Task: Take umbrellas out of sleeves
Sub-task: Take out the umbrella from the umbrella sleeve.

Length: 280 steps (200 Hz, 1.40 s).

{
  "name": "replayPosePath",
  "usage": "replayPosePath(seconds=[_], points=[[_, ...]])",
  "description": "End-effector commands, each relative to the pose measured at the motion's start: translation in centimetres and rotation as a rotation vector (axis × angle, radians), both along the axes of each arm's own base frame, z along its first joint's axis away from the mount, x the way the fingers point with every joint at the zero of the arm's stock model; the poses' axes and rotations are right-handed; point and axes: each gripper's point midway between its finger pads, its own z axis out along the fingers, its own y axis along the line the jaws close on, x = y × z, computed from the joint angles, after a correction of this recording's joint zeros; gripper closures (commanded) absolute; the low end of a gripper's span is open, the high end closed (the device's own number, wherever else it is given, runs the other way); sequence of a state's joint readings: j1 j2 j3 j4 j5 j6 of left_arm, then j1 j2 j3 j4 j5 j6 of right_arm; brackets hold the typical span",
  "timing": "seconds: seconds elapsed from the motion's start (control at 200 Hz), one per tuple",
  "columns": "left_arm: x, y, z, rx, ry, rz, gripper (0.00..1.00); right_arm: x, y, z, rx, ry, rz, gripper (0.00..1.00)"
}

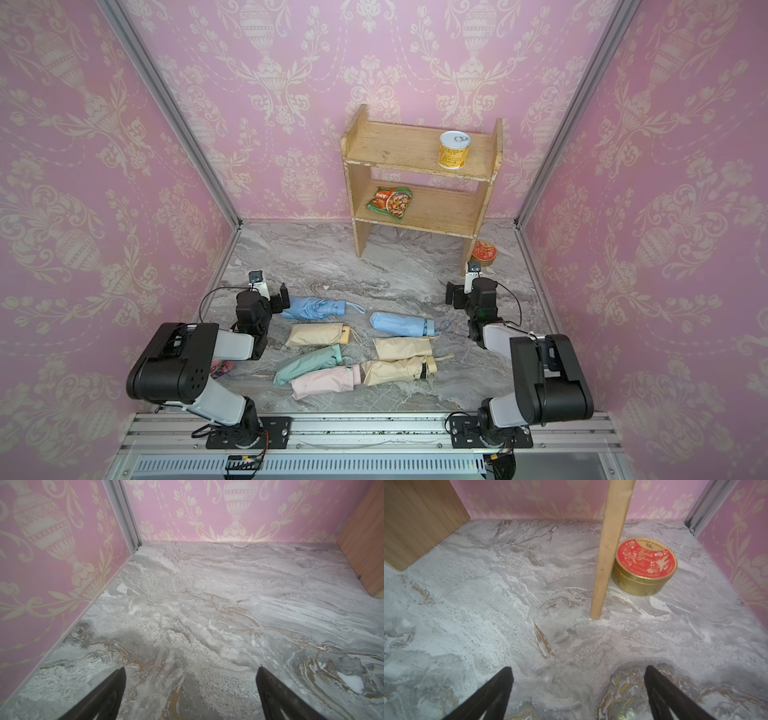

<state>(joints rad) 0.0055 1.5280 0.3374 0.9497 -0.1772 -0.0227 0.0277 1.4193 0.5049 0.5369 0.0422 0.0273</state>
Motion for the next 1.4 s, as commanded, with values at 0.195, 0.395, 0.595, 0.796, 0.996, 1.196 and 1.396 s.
replayPosePath(seconds=[0.195, 0.395, 0.595, 0.796, 0.996, 1.196, 1.396], points=[[-3.0, 0.0, 10.5, -0.106, -0.096, 0.050, 0.01, -4.0, 1.1, 10.6, 0.119, -0.057, -0.006, 0.00], [-4.6, -6.4, 16.0, -0.343, -0.136, -0.193, 0.03, -8.8, 2.5, 12.3, 0.288, 0.011, 0.013, 0.00], [-5.6, -15.2, 17.0, -0.521, -0.032, -0.483, 0.11, -11.7, 4.1, 11.3, 0.457, 0.121, 0.022, 0.00], [-6.4, -22.0, 14.8, -0.593, 0.129, -0.649, 0.15, -12.6, 5.9, 7.6, 0.640, 0.260, 0.012, 0.04], [-7.2, -26.2, 10.6, -0.643, 0.301, -0.709, 0.21, -13.2, 6.6, 3.5, 0.772, 0.371, -0.060, 0.14], [-7.6, -29.8, 7.4, -0.640, 0.431, -0.741, 0.25, -13.3, 6.4, 1.5, 0.818, 0.395, -0.119, 0.26], [-7.9, -31.8, 5.6, -0.650, 0.483, -0.765, 0.26, -13.2, 6.2, -0.3, 0.845, 0.429, -0.172, 0.30]])
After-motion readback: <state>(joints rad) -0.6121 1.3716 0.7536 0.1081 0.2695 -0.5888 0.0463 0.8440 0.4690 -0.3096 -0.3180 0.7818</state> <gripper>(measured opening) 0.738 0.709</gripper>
